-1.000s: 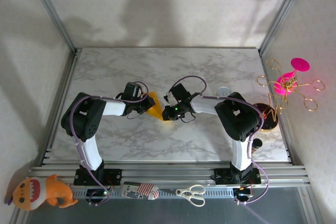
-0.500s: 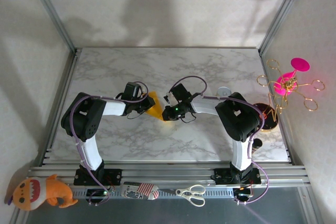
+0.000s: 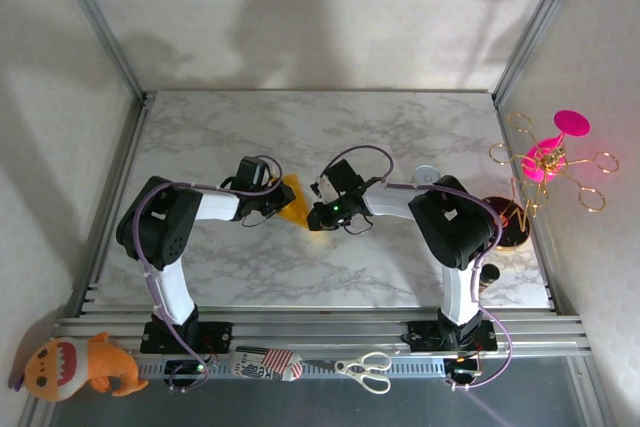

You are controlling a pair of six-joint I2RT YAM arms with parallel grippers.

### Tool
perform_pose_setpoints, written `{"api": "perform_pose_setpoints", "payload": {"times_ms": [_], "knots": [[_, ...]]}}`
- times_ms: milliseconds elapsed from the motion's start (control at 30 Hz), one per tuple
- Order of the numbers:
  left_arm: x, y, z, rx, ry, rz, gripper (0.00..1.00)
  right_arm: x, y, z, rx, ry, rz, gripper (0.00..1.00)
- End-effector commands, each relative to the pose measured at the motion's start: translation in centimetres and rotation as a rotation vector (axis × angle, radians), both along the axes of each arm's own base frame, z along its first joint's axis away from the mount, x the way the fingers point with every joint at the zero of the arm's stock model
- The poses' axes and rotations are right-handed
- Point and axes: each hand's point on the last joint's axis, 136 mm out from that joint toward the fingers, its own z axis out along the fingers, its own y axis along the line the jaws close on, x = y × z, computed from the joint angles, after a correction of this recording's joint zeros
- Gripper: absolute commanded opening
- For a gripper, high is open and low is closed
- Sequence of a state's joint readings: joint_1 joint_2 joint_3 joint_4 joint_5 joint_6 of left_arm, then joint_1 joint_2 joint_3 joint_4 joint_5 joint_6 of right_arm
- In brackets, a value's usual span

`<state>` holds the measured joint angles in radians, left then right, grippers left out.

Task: Fold a paper plane with a square sheet of paper (pick it up from the middle)
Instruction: Fourth fold the wing at the center of the table.

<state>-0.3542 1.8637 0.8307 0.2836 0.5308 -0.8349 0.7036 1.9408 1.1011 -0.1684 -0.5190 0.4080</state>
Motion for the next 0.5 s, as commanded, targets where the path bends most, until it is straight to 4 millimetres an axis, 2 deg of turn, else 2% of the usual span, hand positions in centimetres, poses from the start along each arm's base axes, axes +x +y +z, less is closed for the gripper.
{"api": "perform_pose_setpoints", "payload": {"times_ms": [0, 233, 467], "knots": [[-3.7, 3.9, -6.7, 0.193, 0.199, 0.077, 0.09, -0.3, -0.6, -1.4, -0.041, 0.028, -0.005, 0.12], [-3.8, 4.2, -7.1, 0.207, 0.211, 0.085, 0.1, -1.4, -1.8, -2.8, -0.092, 0.063, -0.003, 0.11], [-3.8, 4.0, -6.9, 0.203, 0.208, 0.076, 0.09, -2.3, -2.1, 0.2, -0.04, 0.028, 0.027, 0.11]]}}
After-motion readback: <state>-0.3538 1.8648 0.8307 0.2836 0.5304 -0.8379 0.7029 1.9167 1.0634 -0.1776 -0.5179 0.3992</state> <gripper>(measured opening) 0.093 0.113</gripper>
